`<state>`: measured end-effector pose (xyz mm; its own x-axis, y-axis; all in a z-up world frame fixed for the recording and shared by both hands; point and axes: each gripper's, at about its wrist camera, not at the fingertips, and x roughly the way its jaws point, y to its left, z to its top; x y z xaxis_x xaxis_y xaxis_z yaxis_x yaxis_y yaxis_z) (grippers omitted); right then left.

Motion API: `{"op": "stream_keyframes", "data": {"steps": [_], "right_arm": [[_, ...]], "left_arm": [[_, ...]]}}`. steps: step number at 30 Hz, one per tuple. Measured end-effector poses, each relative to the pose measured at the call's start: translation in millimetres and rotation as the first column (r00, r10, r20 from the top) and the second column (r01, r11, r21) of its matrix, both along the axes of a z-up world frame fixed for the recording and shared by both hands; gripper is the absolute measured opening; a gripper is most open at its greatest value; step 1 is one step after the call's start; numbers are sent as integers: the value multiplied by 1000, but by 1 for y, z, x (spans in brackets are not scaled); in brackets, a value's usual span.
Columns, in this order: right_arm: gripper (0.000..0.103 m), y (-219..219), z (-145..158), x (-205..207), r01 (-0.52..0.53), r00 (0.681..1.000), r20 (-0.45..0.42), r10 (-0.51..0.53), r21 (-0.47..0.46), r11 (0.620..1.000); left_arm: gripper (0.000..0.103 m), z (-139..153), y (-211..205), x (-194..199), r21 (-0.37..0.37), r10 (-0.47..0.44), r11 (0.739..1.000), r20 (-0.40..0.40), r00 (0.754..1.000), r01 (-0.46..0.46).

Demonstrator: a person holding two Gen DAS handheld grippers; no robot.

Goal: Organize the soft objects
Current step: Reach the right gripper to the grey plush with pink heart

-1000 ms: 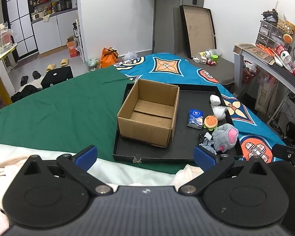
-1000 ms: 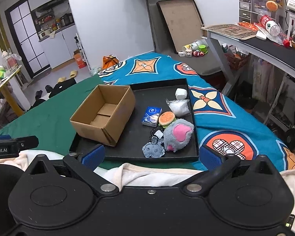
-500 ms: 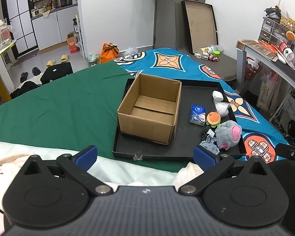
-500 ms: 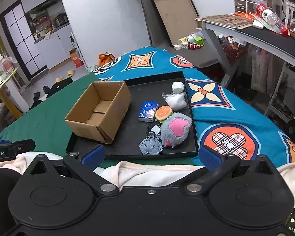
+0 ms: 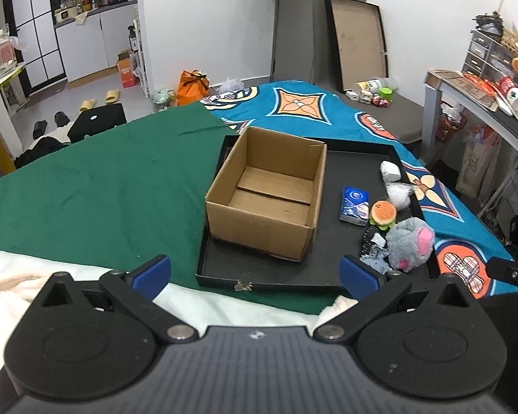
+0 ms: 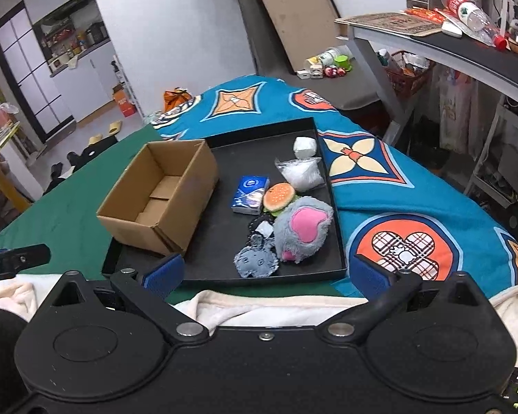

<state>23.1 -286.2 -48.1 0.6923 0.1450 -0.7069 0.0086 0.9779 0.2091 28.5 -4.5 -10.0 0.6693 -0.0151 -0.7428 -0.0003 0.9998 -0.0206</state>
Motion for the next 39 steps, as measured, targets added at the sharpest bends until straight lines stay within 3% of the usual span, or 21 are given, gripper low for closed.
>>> {"op": "stream_keyframes", "data": {"steps": [16, 26, 39], "right_arm": [[103, -18, -21, 37, 57, 998, -7, -57, 80, 995], [102, -25, -46, 70, 87, 995, -59, -81, 96, 992], [96, -28, -82, 112, 137, 979, -167, -117, 115, 984]], "left_arm": [[102, -19, 23, 52, -52, 74, 996, -16, 997, -75], [100, -36, 33, 90, -27, 130, 991, -31, 991, -131], [81, -75, 41, 144, -11, 164, 986, -99, 982, -165]]}}
